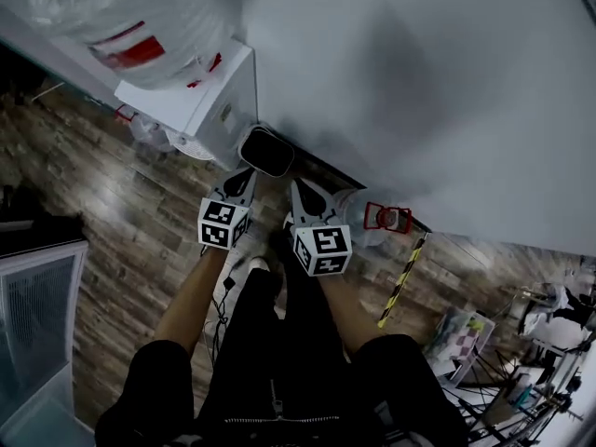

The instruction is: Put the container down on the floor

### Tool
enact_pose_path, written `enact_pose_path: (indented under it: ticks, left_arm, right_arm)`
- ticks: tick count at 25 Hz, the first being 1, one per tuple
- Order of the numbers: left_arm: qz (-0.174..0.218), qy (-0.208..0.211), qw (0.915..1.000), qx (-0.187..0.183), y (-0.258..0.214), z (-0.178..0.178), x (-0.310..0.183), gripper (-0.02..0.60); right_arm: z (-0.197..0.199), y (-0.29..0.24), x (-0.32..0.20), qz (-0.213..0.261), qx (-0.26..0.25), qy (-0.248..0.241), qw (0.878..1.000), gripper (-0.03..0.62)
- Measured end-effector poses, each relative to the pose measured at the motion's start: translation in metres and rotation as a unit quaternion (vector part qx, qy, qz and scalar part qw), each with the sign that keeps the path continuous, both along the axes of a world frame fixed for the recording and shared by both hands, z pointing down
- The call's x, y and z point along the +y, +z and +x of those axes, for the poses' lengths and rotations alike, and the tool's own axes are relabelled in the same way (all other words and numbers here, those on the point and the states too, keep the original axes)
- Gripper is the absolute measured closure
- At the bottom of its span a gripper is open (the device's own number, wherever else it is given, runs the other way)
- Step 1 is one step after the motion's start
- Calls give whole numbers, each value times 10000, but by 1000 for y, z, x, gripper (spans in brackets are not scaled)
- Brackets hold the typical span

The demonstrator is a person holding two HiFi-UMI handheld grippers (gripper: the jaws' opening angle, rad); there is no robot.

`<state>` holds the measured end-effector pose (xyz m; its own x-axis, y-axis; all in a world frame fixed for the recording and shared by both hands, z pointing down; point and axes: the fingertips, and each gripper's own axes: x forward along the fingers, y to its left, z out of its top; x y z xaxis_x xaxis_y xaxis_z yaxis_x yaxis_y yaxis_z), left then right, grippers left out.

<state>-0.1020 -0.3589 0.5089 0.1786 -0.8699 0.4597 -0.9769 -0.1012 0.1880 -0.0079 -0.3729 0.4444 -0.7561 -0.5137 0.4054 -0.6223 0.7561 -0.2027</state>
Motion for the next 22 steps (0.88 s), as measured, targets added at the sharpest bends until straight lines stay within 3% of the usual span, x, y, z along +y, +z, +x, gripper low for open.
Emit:
enact_pose_path:
  ticks: [3,6,9,22]
  left_arm:
    - [-13,12,10000,10,-36,8,23,566]
    - [172,136,9994,-283,-71,6,24,566]
    - [456,29,9985,-295,-111,4,28,566]
    - [1172,37,9923,-390,-203,15,58,566]
  right_arm:
    - [12,-35,22,-143,17,129,9998,583]
    - [16,-66,27,-129,-138,320,9993,583]
    - [19,-98,34,45,-269,418,9988,583]
    - [11,-188,73,814,-612,108,9947,583]
